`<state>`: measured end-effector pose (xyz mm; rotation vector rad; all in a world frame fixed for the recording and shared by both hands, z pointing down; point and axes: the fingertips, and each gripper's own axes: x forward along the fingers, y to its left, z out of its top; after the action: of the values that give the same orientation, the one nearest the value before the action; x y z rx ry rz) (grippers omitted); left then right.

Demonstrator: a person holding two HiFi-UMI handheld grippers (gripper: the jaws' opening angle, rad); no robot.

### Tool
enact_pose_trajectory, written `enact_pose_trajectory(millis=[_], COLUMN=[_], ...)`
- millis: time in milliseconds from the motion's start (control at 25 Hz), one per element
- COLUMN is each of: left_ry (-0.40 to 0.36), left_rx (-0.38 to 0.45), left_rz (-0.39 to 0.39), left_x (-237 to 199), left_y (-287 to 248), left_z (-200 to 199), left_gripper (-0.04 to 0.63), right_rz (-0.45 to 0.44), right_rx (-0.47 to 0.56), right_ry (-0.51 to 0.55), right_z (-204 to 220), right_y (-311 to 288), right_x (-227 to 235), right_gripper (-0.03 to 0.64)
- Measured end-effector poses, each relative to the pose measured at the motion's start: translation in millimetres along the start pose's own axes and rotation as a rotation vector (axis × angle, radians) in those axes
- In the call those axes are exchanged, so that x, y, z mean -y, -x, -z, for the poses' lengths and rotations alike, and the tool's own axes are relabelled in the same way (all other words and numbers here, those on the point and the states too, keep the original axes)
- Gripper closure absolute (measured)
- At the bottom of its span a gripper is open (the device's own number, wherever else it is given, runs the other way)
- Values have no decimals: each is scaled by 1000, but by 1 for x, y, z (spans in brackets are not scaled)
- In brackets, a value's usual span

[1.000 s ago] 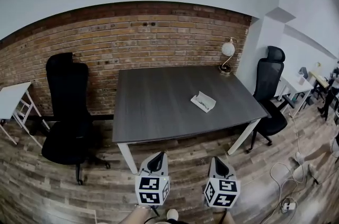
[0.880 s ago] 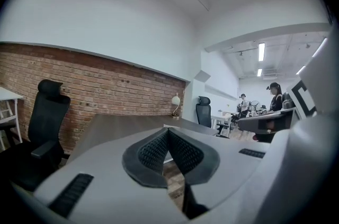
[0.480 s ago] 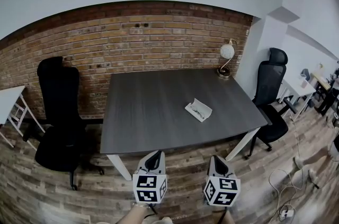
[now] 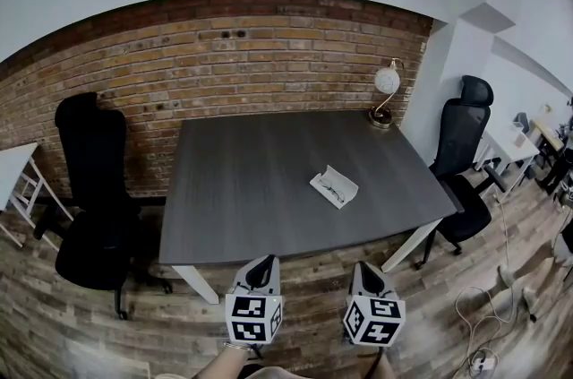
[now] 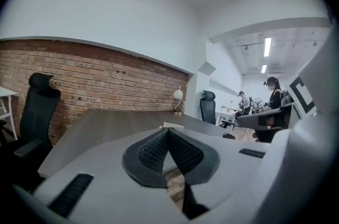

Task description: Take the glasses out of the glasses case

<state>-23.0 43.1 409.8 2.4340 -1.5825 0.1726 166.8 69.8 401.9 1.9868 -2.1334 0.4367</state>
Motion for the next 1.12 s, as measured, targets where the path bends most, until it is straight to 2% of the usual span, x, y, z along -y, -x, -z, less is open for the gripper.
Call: enact_pose_trajectory(millis=[440, 800, 1120], left_ry=[13, 13, 24], left_rx=[-18, 9, 5], left_rz=[17, 34, 56], left_x=[-7, -20, -33], left_y=[-34, -99, -166], left_z=[12, -12, -33], left_gripper=[578, 578, 578], right_rz=[-6, 23, 23], right_rx=[-46, -24, -80], right_ry=[-5, -6, -50], right_z=[11, -16, -32], right_y=[-40, -93, -150], right_x=[0, 22, 35], right_gripper=[584, 584, 584])
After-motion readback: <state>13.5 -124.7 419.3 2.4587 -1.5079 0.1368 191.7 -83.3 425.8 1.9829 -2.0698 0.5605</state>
